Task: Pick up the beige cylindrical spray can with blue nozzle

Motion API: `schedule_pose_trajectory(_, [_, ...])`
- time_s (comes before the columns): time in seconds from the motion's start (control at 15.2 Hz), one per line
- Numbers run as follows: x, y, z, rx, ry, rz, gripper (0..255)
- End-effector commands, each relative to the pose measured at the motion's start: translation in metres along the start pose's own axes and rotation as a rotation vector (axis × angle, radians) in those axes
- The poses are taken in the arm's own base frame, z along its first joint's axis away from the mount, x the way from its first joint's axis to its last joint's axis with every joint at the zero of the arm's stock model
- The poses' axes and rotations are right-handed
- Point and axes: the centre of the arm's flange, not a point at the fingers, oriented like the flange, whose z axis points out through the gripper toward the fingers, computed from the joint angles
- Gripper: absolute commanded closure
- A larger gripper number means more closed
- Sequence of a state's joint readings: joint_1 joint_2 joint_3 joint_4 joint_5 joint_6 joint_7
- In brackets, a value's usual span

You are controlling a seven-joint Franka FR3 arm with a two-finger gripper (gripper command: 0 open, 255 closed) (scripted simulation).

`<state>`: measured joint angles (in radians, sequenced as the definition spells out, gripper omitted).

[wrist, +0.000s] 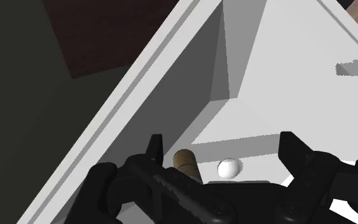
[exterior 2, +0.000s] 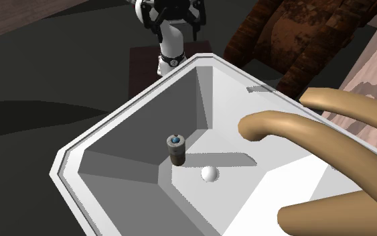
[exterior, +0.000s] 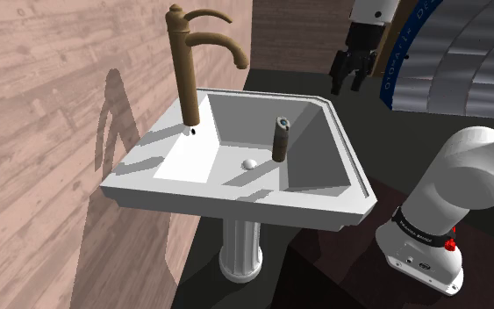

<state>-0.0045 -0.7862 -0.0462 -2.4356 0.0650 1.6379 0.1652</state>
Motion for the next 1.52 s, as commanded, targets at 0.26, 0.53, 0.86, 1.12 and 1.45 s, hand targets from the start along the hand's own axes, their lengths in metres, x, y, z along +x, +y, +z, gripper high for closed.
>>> schedule_pose_trajectory(0.26, [0.033,-0.002,0.035,-0.007,0.046,0.032,0])
schedule_pose_trajectory(0.53, [0.067,-0.002,0.068,-0.015,0.092,0.064,0])
schedule_pose_trajectory(0.86, [0.112,-0.001,0.107,-0.024,0.15,0.105,0])
schedule_pose_trajectory(1.12, [0.15,0.002,0.136,-0.031,0.196,0.137,0])
schedule_pose_trajectory(1.45, [0.187,0.006,0.167,-0.038,0.239,0.167,0])
